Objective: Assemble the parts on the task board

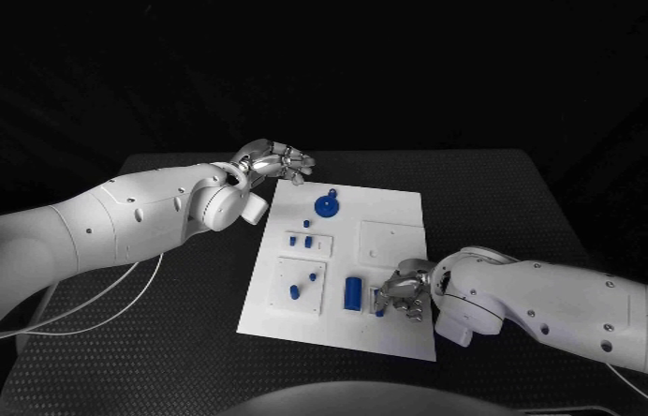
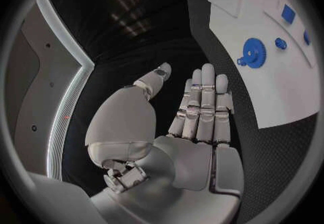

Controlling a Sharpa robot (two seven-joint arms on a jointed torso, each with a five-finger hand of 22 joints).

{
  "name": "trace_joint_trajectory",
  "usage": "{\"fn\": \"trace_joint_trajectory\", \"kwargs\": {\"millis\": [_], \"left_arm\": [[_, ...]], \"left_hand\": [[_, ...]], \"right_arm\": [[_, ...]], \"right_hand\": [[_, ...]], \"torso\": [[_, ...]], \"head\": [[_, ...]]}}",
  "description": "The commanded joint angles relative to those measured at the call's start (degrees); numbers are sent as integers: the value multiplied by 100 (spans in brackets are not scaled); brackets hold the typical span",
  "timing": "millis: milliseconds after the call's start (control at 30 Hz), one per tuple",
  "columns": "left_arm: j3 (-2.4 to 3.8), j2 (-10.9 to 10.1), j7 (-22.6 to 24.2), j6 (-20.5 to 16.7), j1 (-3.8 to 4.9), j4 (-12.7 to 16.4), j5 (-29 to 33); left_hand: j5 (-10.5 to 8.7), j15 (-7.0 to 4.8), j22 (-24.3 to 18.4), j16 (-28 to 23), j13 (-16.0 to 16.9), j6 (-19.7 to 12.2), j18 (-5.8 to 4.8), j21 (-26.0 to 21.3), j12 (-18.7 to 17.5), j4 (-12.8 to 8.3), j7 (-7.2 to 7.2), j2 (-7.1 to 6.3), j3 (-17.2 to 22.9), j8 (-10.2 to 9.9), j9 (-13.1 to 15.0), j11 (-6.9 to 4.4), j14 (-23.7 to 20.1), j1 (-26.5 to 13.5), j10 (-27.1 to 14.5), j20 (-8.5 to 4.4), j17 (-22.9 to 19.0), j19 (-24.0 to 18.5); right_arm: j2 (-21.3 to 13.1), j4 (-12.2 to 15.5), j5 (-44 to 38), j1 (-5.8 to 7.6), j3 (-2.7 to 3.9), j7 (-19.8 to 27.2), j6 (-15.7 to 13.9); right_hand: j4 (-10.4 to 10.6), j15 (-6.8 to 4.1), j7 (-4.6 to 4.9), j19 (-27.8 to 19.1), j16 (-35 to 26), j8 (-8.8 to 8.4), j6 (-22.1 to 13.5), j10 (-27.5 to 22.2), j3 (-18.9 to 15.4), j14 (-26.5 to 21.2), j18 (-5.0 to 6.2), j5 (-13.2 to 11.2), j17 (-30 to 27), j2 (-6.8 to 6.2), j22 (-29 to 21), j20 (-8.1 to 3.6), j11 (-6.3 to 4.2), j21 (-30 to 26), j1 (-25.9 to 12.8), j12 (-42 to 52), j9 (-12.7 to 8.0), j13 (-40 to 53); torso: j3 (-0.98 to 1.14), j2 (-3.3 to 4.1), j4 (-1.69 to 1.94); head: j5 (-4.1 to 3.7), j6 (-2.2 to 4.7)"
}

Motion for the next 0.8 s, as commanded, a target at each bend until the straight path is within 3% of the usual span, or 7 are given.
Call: {"fn": "trace_joint_trajectory", "kwargs": {"millis": [33, 600, 800], "left_arm": [[4, 4, 20, 84, 8, 13, -20], [4, 3, 4, 110, 8, 15, -39], [4, -1, 2, 103, 8, 13, -41]], "left_hand": [[11, 29, 122, -25, 5, -42, 97, -30, 27, 28, -14, -14, 0, 27, -5, 7, -8, -52, -31, 29, 6, -22], [10, 29, 122, -31, 5, -44, 97, -30, 27, 29, -15, -18, 1, 29, -7, 7, -8, -43, -32, 28, 13, -25], [10, 29, 122, -33, 6, -44, 97, -31, 27, 31, -14, -19, 0, 30, -8, 7, -9, -44, -32, 29, 15, -26]], "right_arm": [[35, 36, -27, -5, 6, 183, 83], [20, 50, -122, -5, 6, 230, 91], [14, 47, -122, -5, 6, 247, 97]], "right_hand": [[1, -40, 0, 29, -9, 4, 50, 1, -52, 2, 123, -57, -6, -9, 51, -6, -43, 3, -55, -37, -3, 9], [53, -42, 0, 30, -13, 8, 35, -9, -217, -2, 123, -146, -10, -161, 48, -10, -43, -7, -116, -41, -18, 13], [177, -45, -1, 28, -20, 13, 22, -21, -350, -8, 123, -564, -14, -334, 41, -20, -44, -26, -166, -48, -36, 16]], "torso": [[1, 2, -3], [0, -1, -3], [2, 2, -9]], "head": [[7, 3], [29, 6], [37, 2]]}}
